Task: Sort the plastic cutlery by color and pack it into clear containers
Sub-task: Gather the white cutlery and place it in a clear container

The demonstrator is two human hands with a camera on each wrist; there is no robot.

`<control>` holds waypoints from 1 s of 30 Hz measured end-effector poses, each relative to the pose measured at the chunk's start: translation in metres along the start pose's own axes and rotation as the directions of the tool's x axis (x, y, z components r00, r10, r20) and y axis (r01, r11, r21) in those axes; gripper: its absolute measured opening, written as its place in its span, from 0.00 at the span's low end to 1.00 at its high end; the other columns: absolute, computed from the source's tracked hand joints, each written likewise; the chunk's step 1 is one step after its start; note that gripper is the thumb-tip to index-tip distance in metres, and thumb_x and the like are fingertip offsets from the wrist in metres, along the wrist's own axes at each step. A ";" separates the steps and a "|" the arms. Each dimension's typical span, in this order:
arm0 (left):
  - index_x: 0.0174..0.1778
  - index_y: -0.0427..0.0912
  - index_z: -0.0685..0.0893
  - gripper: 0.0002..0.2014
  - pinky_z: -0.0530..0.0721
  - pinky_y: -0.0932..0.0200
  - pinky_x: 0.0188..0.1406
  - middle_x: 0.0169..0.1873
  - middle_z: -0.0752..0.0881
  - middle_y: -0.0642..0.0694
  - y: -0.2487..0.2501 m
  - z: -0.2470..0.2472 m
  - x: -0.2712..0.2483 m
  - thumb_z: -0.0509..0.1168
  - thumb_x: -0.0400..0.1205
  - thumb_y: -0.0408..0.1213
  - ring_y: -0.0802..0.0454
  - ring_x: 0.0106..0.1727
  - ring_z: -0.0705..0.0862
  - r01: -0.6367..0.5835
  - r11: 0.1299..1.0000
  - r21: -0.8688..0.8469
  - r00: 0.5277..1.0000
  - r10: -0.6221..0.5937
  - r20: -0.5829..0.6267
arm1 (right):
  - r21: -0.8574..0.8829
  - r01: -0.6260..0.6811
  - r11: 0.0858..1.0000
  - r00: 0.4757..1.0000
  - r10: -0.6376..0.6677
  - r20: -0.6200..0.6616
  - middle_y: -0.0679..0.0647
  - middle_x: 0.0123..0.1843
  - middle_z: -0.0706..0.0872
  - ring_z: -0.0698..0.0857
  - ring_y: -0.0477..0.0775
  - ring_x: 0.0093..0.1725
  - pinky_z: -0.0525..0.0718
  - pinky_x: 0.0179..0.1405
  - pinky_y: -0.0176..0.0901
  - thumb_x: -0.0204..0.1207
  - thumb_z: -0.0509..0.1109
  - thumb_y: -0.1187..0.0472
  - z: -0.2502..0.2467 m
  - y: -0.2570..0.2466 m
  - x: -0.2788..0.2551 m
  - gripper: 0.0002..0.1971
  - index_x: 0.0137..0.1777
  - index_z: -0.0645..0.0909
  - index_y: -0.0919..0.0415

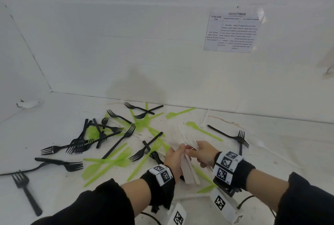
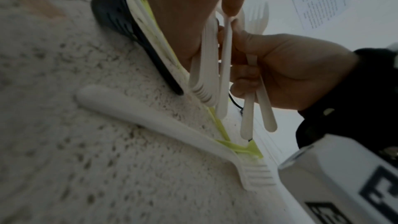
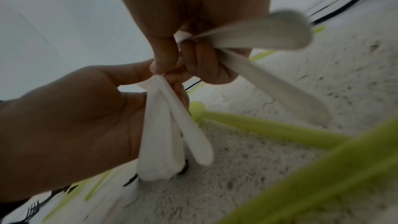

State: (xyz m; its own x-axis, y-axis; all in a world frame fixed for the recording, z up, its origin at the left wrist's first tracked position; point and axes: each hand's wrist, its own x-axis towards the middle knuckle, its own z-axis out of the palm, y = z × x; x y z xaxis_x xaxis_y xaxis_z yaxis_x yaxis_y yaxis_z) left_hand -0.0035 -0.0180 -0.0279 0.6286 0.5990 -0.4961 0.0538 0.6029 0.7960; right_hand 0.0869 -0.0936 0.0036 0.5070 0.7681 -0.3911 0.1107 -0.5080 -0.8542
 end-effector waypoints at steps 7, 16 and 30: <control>0.43 0.45 0.77 0.04 0.81 0.50 0.39 0.38 0.82 0.40 -0.002 -0.005 0.005 0.63 0.84 0.36 0.44 0.35 0.82 -0.050 0.998 0.024 0.998 0.051 -0.038 | -0.029 -0.035 0.999 0.982 0.029 -0.186 0.50 0.36 0.73 0.70 0.48 0.29 0.69 0.26 0.39 0.78 0.63 0.60 0.005 0.000 0.004 0.04 0.50 0.71 0.55; 0.53 0.39 0.75 0.11 0.81 0.36 0.61 0.50 0.84 0.39 -0.004 -0.003 0.004 0.65 0.82 0.42 0.36 0.57 0.83 -0.043 0.993 0.107 0.994 0.053 -0.092 | -0.362 0.030 0.932 0.978 -0.102 -0.181 0.52 0.29 0.71 0.72 0.50 0.32 0.70 0.33 0.40 0.82 0.60 0.58 0.023 -0.005 0.004 0.19 0.29 0.63 0.58; 0.72 0.38 0.70 0.20 0.85 0.45 0.50 0.63 0.81 0.32 -0.004 -0.008 0.011 0.56 0.87 0.44 0.38 0.56 0.84 0.078 0.997 0.000 0.996 -0.078 0.038 | -0.384 -0.006 0.923 0.967 -0.093 -0.238 0.63 0.52 0.83 0.81 0.61 0.54 0.70 0.44 0.39 0.84 0.55 0.61 0.028 -0.008 -0.002 0.13 0.54 0.77 0.70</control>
State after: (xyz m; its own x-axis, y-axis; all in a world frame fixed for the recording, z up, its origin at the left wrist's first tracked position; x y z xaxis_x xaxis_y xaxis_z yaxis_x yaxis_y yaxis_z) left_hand -0.0028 -0.0096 -0.0391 0.6518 0.5294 -0.5430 0.1030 0.6476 0.7550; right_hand 0.0608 -0.0799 0.0014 0.6833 0.6970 -0.2175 0.4274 -0.6234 -0.6548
